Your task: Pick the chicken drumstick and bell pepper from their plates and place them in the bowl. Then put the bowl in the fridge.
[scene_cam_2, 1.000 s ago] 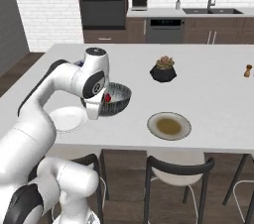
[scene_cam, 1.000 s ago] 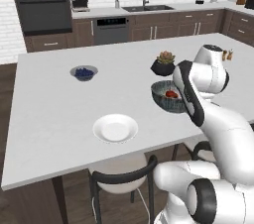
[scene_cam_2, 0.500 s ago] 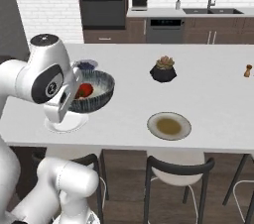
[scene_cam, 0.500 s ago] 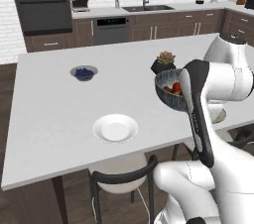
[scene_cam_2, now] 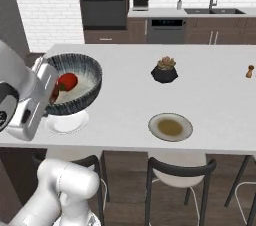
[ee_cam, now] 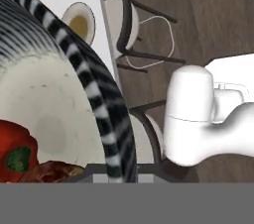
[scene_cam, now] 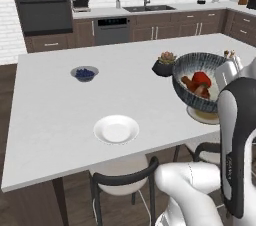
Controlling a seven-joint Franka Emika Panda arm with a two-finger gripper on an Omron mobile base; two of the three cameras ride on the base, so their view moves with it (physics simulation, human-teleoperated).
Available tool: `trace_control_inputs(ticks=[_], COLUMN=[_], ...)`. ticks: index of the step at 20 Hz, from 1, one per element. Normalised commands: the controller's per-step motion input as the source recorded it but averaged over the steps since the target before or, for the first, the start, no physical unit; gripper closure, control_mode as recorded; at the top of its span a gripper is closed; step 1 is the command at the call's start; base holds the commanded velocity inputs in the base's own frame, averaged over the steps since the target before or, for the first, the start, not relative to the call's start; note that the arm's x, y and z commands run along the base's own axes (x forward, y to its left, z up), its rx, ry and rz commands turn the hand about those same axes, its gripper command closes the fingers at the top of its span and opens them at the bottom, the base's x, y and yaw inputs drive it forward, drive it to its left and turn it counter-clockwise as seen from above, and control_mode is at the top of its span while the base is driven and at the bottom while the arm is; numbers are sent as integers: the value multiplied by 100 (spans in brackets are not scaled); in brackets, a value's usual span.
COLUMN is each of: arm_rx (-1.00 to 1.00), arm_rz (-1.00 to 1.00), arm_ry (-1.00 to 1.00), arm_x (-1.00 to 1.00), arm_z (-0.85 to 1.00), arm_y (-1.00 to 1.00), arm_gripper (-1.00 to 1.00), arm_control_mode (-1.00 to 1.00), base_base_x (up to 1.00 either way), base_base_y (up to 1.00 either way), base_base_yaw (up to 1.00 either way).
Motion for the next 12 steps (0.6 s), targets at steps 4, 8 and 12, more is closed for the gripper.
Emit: trace_control_inputs(ticks=[4,8,12], arm_rx=[0,0,0], arm_rz=[-1,0,0], arm_ry=[1,0,0], arm_x=[-25,0,0], arm_z=[16,0,0], arm_y=[0,0,0], arm_gripper=[100,100,100], arm_control_mode=[100,100,100], base_base_x=[-51,-59,-20], base_base_y=[-14,-95,-100], base_base_yaw=[-5,-21,-24])
